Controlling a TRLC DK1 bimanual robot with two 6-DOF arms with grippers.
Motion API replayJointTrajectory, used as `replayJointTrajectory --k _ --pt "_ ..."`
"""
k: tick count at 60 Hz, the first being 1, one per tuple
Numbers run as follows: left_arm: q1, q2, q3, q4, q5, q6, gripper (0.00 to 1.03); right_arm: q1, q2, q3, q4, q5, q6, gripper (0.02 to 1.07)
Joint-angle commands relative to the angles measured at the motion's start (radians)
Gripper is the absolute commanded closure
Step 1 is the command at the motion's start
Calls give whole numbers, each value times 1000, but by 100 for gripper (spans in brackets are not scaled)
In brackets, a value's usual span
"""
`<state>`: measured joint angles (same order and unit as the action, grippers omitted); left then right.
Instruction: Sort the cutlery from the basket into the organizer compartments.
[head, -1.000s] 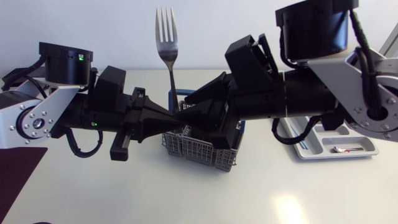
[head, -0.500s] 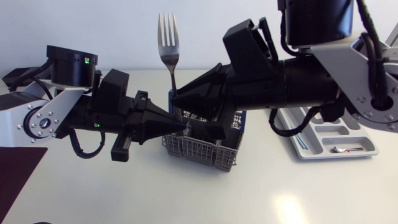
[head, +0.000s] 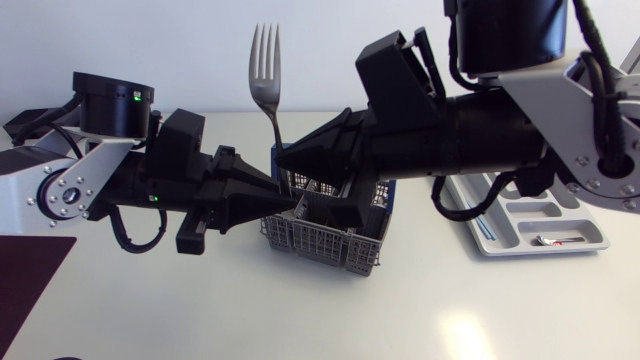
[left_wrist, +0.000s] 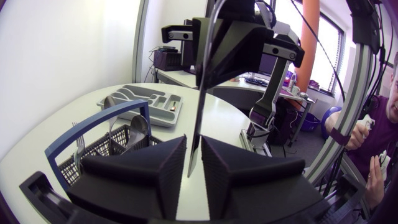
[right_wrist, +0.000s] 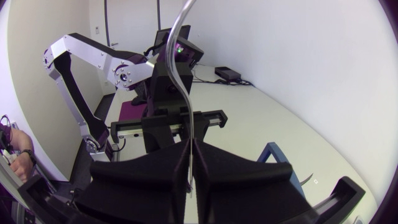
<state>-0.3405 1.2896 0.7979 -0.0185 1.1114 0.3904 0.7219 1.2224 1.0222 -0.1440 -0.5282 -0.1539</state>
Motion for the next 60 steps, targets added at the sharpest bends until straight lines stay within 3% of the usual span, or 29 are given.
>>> replayJointTrajectory --k 1,8,11,17,27,38,48,53,60 --pt "21 10 41 -3 21 -48 42 4 8 26 -9 -9 8 101" --pt "26 11 43 -1 19 -64 27 2 2 24 -19 -12 11 101" --pt "29 11 49 -1 18 -76 13 -4 -4 24 -23 -12 11 101" --pt "72 1 67 -3 7 -107 6 -26 -24 26 -52 -13 10 101" --pt "123 -39 78 -5 -28 -140 6 -99 -100 32 -141 -1 2 101" --pt "117 -61 80 -14 -166 -142 6 -188 -224 22 -249 88 -12 101" --pt "86 -59 77 -29 -288 -131 6 -383 -281 21 -339 134 -41 101" --pt "51 -52 78 -31 -404 -124 6 -515 -274 24 -359 139 -61 101" --pt "26 -41 81 -41 -466 -120 6 -681 -218 41 -371 152 -92 101"
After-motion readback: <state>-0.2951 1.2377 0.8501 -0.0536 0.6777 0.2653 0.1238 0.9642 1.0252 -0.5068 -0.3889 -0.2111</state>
